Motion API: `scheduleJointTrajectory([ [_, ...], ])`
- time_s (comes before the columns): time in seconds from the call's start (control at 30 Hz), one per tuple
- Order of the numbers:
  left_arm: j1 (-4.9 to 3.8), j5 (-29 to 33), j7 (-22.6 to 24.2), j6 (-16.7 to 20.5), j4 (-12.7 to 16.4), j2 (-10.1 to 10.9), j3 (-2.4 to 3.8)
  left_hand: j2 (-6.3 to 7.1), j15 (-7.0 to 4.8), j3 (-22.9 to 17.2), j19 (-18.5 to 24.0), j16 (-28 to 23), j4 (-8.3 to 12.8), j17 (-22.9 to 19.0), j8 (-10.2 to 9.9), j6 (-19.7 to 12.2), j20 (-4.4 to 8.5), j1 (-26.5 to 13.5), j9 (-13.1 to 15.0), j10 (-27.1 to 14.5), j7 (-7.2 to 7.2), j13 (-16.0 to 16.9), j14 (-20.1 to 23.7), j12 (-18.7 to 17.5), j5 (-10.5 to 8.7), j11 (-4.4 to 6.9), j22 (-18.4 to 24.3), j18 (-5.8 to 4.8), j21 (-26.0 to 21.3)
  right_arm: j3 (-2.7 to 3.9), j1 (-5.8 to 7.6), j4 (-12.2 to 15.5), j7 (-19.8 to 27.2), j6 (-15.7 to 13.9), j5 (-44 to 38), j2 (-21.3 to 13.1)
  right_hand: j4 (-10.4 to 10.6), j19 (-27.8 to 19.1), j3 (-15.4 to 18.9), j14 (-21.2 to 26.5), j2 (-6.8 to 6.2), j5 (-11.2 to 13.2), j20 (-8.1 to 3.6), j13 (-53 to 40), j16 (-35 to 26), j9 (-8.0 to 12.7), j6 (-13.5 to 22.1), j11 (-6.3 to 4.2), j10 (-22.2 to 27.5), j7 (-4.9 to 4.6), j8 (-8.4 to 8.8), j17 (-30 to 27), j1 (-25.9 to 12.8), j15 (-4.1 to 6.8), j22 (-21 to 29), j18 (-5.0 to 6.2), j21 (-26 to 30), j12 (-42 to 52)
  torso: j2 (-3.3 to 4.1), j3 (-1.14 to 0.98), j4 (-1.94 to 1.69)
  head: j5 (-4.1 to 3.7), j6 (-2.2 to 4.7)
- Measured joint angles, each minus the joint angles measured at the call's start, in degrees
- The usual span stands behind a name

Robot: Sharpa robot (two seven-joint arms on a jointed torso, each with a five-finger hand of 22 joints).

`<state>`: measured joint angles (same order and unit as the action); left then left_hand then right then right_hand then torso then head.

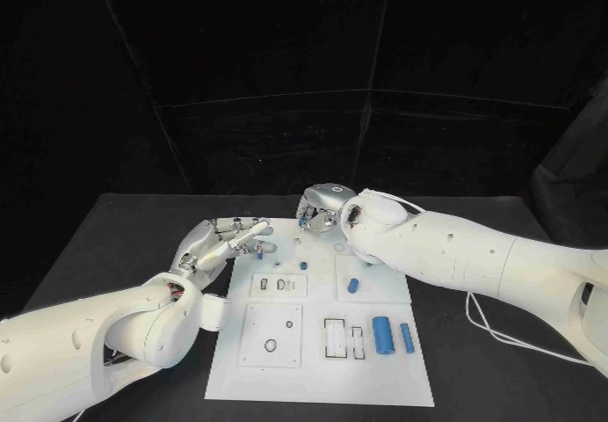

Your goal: Assemble the parts on the task board

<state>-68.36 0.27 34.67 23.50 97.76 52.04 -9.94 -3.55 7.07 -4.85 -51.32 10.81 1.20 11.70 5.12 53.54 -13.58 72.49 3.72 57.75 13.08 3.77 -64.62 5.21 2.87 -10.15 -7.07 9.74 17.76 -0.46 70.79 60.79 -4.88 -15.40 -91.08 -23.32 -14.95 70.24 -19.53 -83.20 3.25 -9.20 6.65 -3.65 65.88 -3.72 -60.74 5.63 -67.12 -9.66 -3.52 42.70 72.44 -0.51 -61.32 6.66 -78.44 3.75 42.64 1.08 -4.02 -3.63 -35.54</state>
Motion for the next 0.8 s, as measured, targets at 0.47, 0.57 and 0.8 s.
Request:
scheduleJointTrajectory([
  [0.47, -0.01, 0.00, -0.10, -0.04, -0.21, -0.06, 0.00, 0.00, 0.00, 0.00, 0.00, -0.22, 0.00, 0.04, 0.00, 0.00, 0.00, 0.00, 0.00, 0.00, 0.00, 0.00, 0.00, -0.23, 0.00, 0.00, -0.01, 0.00, 0.00, -0.16, -0.23, 0.99, 0.08, 0.56, -0.33, -0.65, 0.15, 0.00, -0.15, 0.20, -0.10, 0.01, 0.00, 0.01, 0.00, -0.08, 0.08, 0.00, -0.01, 0.08, 0.05, 0.01, -0.11, -0.21, -0.01, 0.00, 0.00, 0.00, 0.09, 0.01, 0.07, 0.05, 0.03],
  [0.57, -0.01, 0.00, -0.12, -0.04, -0.24, -0.07, 0.00, 0.00, 0.00, 0.00, 0.00, -0.22, 0.00, 0.06, 0.00, 0.00, 0.00, 0.00, 0.00, 0.00, 0.00, 0.00, 0.00, -0.23, 0.00, 0.00, 0.00, 0.00, 0.00, -0.17, -0.30, 1.31, 0.08, 0.67, -0.44, -0.83, 0.15, 0.00, -0.15, 0.20, -0.23, 0.01, 0.00, 0.01, 0.00, -0.04, 0.09, 0.00, -0.01, 0.08, 0.06, 0.00, -0.23, -0.21, -0.01, 0.00, 0.00, 0.00, 0.10, 0.01, 0.07, 0.05, 0.03],
  [0.8, -0.01, 0.00, -0.18, -0.06, -0.26, -0.11, 0.00, 0.00, 0.00, 0.00, 0.00, -0.22, 0.00, 0.05, 0.00, 0.00, 0.00, 0.00, 0.00, 0.00, 0.00, 0.00, 0.00, -0.23, 0.00, 0.00, -0.01, 0.00, 0.00, -0.14, -0.26, 1.52, 0.08, 0.74, -0.63, -1.07, 0.18, 0.00, -0.46, 0.20, -0.33, 0.01, 0.00, 0.01, 0.00, -0.01, 0.30, 0.03, 0.03, -0.09, 0.09, -0.27, -0.33, -0.21, 0.16, 0.00, 0.00, 0.00, 0.14, 0.04, 0.07, -0.02, 0.04],
])
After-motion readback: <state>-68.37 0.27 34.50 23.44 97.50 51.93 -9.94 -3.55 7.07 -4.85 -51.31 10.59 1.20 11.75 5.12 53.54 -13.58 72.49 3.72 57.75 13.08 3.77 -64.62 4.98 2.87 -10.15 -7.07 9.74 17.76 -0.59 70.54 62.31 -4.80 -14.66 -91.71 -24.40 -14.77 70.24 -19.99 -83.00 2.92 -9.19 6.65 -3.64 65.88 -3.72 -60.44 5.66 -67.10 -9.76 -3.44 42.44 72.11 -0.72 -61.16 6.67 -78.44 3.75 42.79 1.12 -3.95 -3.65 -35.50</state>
